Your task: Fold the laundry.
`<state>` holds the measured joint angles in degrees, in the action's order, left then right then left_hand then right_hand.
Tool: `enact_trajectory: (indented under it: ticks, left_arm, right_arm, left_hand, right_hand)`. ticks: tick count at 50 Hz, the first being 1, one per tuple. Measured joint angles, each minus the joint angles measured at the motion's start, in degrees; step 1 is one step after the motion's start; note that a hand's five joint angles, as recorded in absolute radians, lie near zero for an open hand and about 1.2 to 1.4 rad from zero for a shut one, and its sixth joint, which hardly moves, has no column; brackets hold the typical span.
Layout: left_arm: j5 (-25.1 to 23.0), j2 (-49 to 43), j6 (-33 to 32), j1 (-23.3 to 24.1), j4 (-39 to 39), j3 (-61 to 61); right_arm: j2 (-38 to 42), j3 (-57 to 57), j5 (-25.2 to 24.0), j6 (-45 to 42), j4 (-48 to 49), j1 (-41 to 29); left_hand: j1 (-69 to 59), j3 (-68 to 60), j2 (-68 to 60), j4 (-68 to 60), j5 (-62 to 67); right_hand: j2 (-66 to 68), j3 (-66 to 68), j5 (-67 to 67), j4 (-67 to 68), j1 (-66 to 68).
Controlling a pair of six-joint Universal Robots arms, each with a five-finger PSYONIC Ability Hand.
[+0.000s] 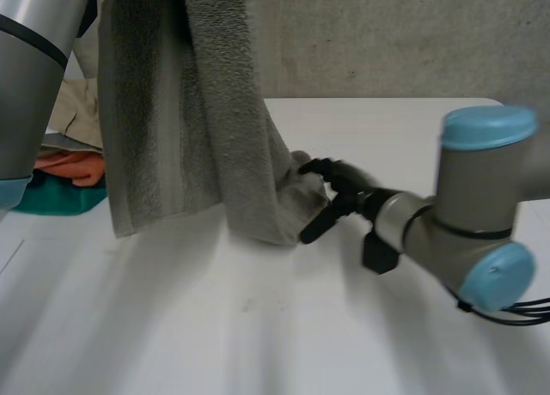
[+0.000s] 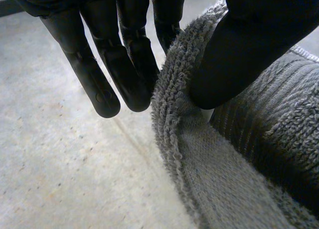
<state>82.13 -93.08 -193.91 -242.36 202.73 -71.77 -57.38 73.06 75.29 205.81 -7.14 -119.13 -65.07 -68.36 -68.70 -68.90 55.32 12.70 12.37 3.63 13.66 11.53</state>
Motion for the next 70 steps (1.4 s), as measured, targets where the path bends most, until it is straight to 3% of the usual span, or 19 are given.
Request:
enact_trajectory:
  ticks: [10, 13, 15, 20, 21, 25, 27, 28, 32, 35, 37, 44, 49, 52, 57, 65, 70]
  left_arm:
    - [1.07, 0.53, -0.33, 2.62, -0.28, 0.28]
    - [1.52, 0.62, -0.34, 2.61, -0.29, 0.25]
    - [2.04, 0.77, -0.34, 2.47, -0.30, 0.19]
    - [3.25, 1.08, -0.38, 1.94, -0.45, -0.28]
    - [3.67, 1.27, -0.47, 1.32, -0.72, -0.89]
    - [3.98, 1.55, -0.86, -1.02, -2.01, -3.05]
    - [3.98, 1.57, -0.90, -1.30, -2.21, -3.30]
    - [3.98, 1.63, -1.13, -3.13, -3.66, -4.93]
    - [3.81, 1.29, -1.37, -5.77, -7.64, -8.27]
    - [3.73, 0.97, -1.43, -6.27, -9.34, -9.63]
    - [3.57, -0.42, -1.55, -6.81, -13.34, -13.24]
    - [3.52, -6.79, -1.65, -6.52, -15.79, -17.58]
    - [3.64, -16.11, -2.04, -5.36, -15.04, -15.09]
    - [3.77, -20.46, -2.66, -4.62, -13.71, -9.73]
    - [4.52, -26.89, -4.34, -3.86, -8.72, 6.29]
    - [6.28, -28.31, -5.06, -4.23, 8.58, 22.60]
    - [6.46, -26.59, -4.69, -4.07, 15.27, 20.39]
  right_arm:
    - [7.55, -5.36, 0.33, 7.52, 3.13, -8.37]
    - [9.92, -6.62, 1.06, 7.49, 5.63, -9.14]
    - [11.00, -7.04, 2.46, 6.81, 7.13, -9.13]
    - [10.49, -6.59, 6.75, 3.09, 9.21, -8.08]
    - [8.18, -5.48, 9.46, -1.31, 9.92, -6.52]
    - [-0.26, -2.48, 11.98, -16.29, 10.24, -0.37]
    - [-1.07, -2.20, 11.92, -17.98, 10.17, 0.26]
    - [-5.28, -0.85, 10.78, -27.47, 9.15, 3.38]
    - [-12.12, 0.70, 6.52, -42.65, 3.91, 7.07]
    - [-14.00, 0.92, 5.27, -45.64, 1.73, 7.54]
    - [-19.17, 1.34, 2.22, -52.02, -5.81, 7.99]
    - [-19.88, 1.90, 1.96, -61.22, -15.42, 7.40]
    - [-13.88, -0.95, 6.86, -70.36, -16.87, 6.91]
    - [-9.83, -4.81, 10.28, -72.08, -13.40, 6.81]
    - [-2.75, -15.71, 16.33, -72.74, 2.02, 6.77]
    - [-5.34, -20.11, 17.78, -72.48, 32.06, 6.82]
    - [-9.14, -15.54, 17.28, -72.46, 36.23, 6.83]
  left_hand:
    - [0.00, 0.00, 0.00, 0.00, 0.00]
    - [0.00, 0.00, 0.00, 0.00, 0.00]
    - [0.00, 0.00, 0.00, 0.00, 0.00]
    - [0.00, 0.00, 0.00, 0.00, 0.00]
    - [0.00, 0.00, 0.00, 0.00, 0.00]
    - [0.00, -0.01, 0.00, 0.00, 0.00]
    - [0.00, 0.00, 0.00, 0.00, 0.00]
    - [0.00, -0.01, 0.00, 0.00, 0.00]
    - [0.00, 0.00, 0.00, 0.00, 0.00]
    - [0.00, 0.00, 0.00, 0.00, 0.00]
    - [0.00, 0.00, 0.00, 0.00, 0.00]
    - [0.00, 0.00, 0.00, 0.00, 0.00]
    - [0.00, 0.00, 0.00, 0.00, 0.00]
    - [0.00, -0.01, 0.00, 0.00, 0.00]
    - [0.00, -0.08, -0.03, -0.01, 0.00]
    - [0.00, -0.11, -0.05, -0.02, 0.00]
    - [0.00, -0.11, -0.05, -0.02, 0.00]
  right_hand:
    - [3.39, 3.56, 3.23, 3.07, 3.22]
    - [35.05, 33.32, 30.63, 32.20, 31.99]
    - [50.00, 48.78, 45.69, 47.61, 42.43]
    - [54.53, 54.45, 51.09, 53.25, 44.56]
    - [54.53, 54.45, 51.09, 53.25, 44.56]
    - [54.73, 55.57, 52.38, 54.33, 44.56]
    - [54.73, 55.57, 52.38, 54.33, 44.56]
    - [54.72, 55.57, 52.39, 54.33, 44.56]
    - [54.72, 55.57, 52.86, 54.32, 44.56]
    - [54.72, 55.57, 52.91, 54.33, 44.56]
    - [54.72, 55.57, 52.92, 54.34, 44.56]
    - [54.72, 55.57, 53.02, 54.35, 44.56]
    - [54.73, 55.57, 53.02, 54.36, 44.56]
    - [54.72, 55.57, 53.02, 54.37, 45.28]
    - [54.85, 55.57, 53.03, 54.37, 45.35]
    - [54.85, 55.57, 53.03, 54.37, 45.35]
    - [54.85, 55.57, 53.53, 54.37, 45.35]
